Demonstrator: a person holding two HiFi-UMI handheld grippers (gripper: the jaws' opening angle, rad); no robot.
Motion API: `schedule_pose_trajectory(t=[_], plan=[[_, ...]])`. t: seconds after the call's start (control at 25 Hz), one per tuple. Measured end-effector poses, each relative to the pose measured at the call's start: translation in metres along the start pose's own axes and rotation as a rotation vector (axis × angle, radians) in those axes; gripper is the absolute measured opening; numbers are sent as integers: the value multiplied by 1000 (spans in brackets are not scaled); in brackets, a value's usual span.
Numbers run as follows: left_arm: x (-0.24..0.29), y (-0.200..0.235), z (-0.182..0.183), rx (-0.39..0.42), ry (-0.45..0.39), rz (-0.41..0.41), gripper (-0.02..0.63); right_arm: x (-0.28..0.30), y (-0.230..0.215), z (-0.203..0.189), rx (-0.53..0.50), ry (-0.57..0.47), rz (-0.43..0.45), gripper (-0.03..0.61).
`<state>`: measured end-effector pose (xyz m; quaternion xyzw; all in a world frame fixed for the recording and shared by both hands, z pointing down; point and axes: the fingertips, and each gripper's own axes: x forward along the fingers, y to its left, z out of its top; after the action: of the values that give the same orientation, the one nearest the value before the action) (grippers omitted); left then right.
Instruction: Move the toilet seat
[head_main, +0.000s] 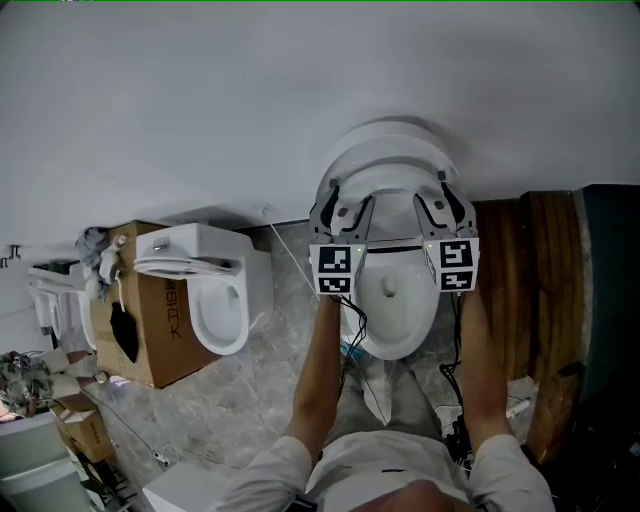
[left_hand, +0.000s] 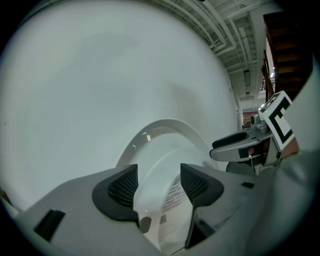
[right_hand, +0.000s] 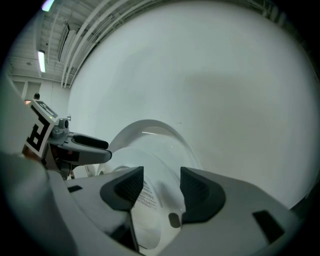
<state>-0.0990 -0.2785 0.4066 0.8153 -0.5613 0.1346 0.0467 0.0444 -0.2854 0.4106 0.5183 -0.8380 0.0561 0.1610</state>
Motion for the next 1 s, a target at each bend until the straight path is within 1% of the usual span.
schedule_pose_trajectory(t=[0.36,0.56,0.76,1.0], plan=[[-59,-29,29,8,-76,-85,270,-66,30,32,-10,-76,9,249],[-103,-40,44,3,-99,-108,270,-111,50,42,14,-86,-8,249],[-145,-44,53,13,-106,-125,268,-151,71,50,30,-89,-23,247],[-195,-40,68,9,-133,-158,268,-193,100,68,12,-100,-60,242]])
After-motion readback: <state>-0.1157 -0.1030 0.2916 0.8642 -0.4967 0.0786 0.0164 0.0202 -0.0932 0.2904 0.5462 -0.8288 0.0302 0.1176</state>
